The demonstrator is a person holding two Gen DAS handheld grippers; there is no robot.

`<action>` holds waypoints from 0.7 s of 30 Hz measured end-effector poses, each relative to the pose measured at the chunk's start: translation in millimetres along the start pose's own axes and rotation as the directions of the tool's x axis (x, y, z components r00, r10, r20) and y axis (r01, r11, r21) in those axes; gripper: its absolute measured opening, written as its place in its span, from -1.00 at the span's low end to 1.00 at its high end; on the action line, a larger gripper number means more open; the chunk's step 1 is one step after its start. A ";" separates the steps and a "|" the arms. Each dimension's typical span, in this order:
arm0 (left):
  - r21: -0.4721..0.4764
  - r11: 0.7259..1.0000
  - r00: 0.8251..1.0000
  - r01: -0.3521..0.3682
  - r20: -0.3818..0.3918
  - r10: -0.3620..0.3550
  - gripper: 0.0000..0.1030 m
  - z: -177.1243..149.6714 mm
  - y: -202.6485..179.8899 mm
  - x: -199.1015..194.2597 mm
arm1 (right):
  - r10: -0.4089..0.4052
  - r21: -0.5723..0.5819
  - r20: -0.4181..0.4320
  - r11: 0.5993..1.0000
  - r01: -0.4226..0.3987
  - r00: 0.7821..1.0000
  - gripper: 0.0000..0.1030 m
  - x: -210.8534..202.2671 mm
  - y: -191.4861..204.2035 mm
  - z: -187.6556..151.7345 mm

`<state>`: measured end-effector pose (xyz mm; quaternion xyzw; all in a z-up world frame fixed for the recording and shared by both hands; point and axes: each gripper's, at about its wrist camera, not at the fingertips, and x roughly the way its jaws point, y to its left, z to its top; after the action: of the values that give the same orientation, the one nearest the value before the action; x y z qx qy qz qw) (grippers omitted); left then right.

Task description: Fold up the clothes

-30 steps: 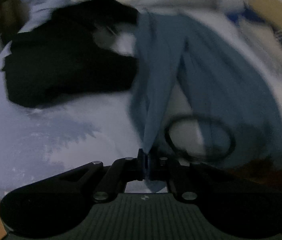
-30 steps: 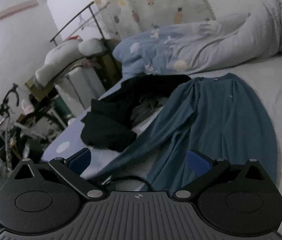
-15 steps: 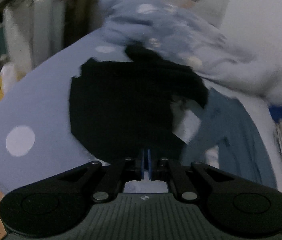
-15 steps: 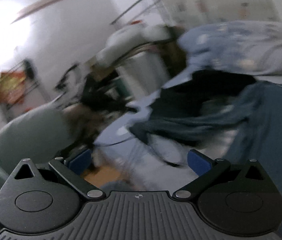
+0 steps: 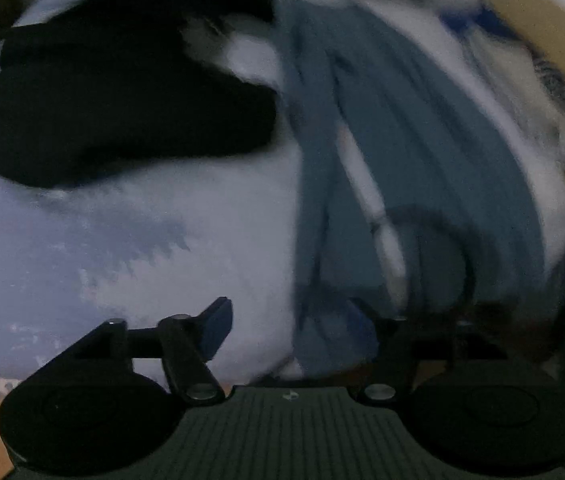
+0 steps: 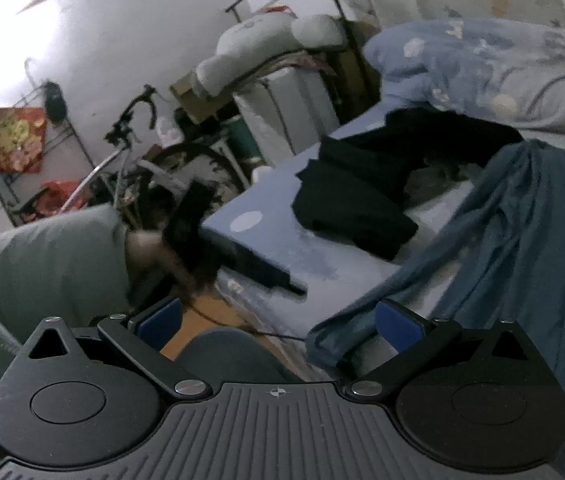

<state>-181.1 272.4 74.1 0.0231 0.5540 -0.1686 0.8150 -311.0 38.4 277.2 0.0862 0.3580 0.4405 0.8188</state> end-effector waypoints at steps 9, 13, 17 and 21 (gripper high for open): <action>0.070 0.996 0.990 -0.060 -0.126 0.069 0.02 8.5 -16.8 65.0 | -0.011 0.007 -0.008 1.000 0.011 1.000 0.99 0.3 -0.8 -9.0; -0.068 0.996 0.998 -0.064 0.014 0.065 -0.95 8.0 -3.4 39.7 | -0.046 -0.006 -0.016 0.999 0.046 0.999 0.99 -2.8 -4.2 -10.7; -0.295 0.955 0.973 -0.027 0.210 0.093 -0.95 2.7 23.0 -6.6 | -0.068 -0.013 -0.069 0.998 0.067 0.995 0.99 -12.1 -12.0 -15.4; -0.441 0.898 0.920 -0.004 0.349 0.176 -0.95 3.5 47.1 -45.2 | -0.056 -0.039 -0.146 0.998 0.051 0.988 0.99 -23.8 -10.6 -21.7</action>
<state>-178.7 327.2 109.6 -0.1649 0.4071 -0.0045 0.8984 -326.8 9.7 268.7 0.0293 0.4119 0.4298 0.8030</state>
